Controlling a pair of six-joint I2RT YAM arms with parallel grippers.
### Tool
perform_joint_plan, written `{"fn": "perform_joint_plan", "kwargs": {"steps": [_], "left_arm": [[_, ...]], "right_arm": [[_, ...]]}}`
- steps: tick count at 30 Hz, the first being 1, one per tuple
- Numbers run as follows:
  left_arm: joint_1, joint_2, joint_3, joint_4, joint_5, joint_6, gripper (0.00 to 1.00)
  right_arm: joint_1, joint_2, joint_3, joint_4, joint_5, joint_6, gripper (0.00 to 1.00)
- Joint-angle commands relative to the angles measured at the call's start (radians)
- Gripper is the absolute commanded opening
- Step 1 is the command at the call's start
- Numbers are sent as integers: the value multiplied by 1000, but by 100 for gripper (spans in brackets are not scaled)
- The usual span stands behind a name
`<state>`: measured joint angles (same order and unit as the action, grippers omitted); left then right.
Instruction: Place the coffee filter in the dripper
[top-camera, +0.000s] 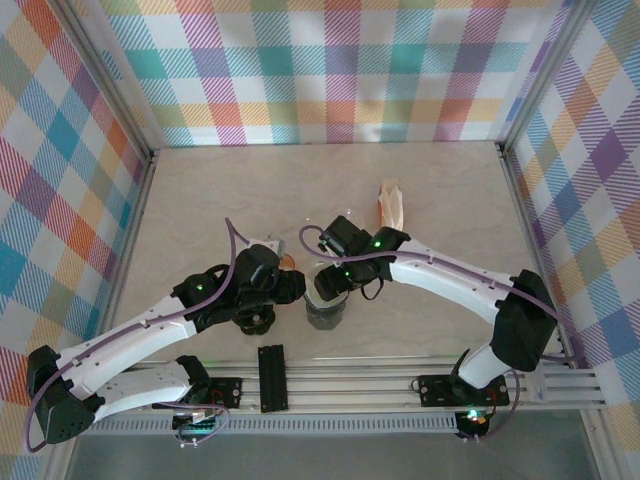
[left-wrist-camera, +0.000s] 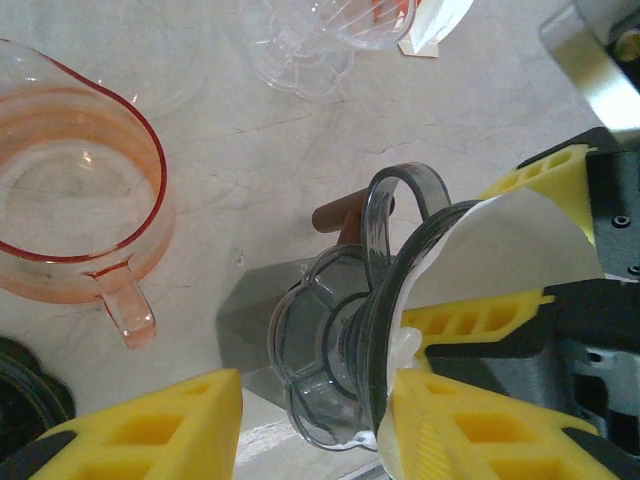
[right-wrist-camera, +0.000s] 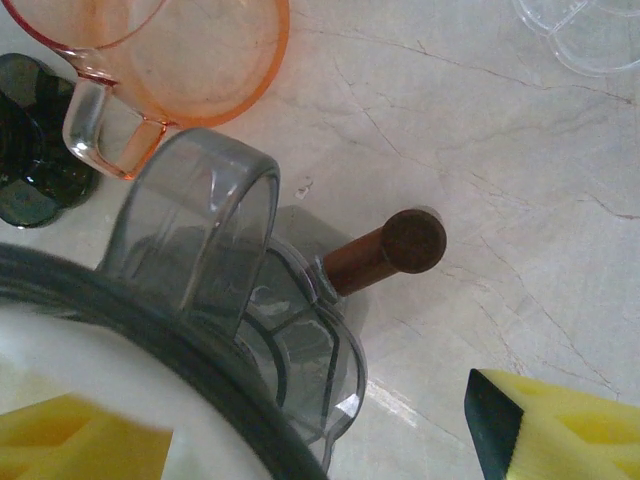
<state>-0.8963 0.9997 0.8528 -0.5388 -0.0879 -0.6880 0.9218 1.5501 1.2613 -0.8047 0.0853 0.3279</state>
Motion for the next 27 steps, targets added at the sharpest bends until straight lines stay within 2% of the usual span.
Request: {"fn": "perform_joint_plan", "kwargs": {"steps": [1,10,13,18,23,27], "left_arm": [[-12,5,-12,26,8,-9,44],[-13,-15,-29,51,16,-22,48],[-13,-49,-50,78,12,-26,56],[-13,-64,-63,88,8,-26,59],[-14,-70,-78,135,34,-22,68],[-13,-40,-52,87,8,-24,63]], "right_arm": [[0,27,10,10,-7,-12,77],[16,80,-5,22,22,0,77],[15,79,-11,23,22,4,77],[17,80,-13,21,34,9,77],[18,79,-14,20,36,13,77],[18,75,-14,21,39,16,77]]}}
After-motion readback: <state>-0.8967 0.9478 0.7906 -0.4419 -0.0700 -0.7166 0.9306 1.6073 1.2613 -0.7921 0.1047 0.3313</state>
